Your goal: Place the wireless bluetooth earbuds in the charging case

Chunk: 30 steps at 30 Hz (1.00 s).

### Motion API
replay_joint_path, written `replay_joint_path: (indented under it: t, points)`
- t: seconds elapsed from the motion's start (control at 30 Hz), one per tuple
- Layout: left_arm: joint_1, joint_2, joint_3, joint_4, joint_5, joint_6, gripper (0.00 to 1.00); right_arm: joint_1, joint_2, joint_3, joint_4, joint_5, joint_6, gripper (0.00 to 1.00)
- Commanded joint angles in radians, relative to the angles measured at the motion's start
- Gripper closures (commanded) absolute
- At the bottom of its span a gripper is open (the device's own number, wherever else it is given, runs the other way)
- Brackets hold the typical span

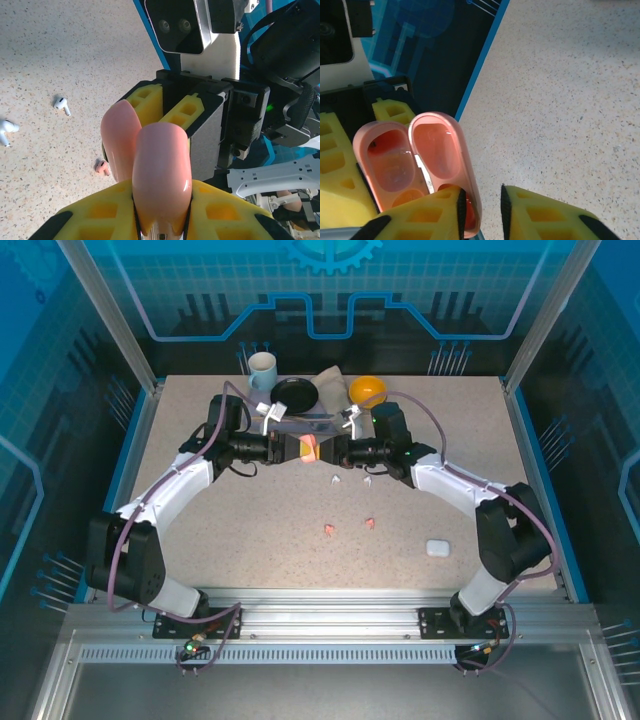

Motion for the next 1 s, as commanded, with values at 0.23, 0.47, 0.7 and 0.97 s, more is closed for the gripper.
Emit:
replay_joint_path:
  t: [0.23, 0.47, 0.7, 0.97]
  points:
    - [-0.017, 0.008, 0.024, 0.031, 0.019, -0.017, 0.93, 0.002, 0.025, 0.031, 0.004, -0.015, 0.004, 1.00]
    - [-0.016, 0.006, 0.027, 0.022, -0.007, -0.007, 0.46, -0.017, 0.021, 0.062, -0.097, 0.003, -0.056, 1.00]
    - [0.002, 0.016, 0.104, -0.120, -0.009, 0.089, 0.25, -0.039, 0.040, 0.183, -0.365, 0.049, -0.266, 1.00]
    - [0.032, 0.131, 0.330, -0.559, 0.008, 0.384, 0.19, -0.037, 0.088, 0.381, -0.783, 0.169, -0.718, 1.00]
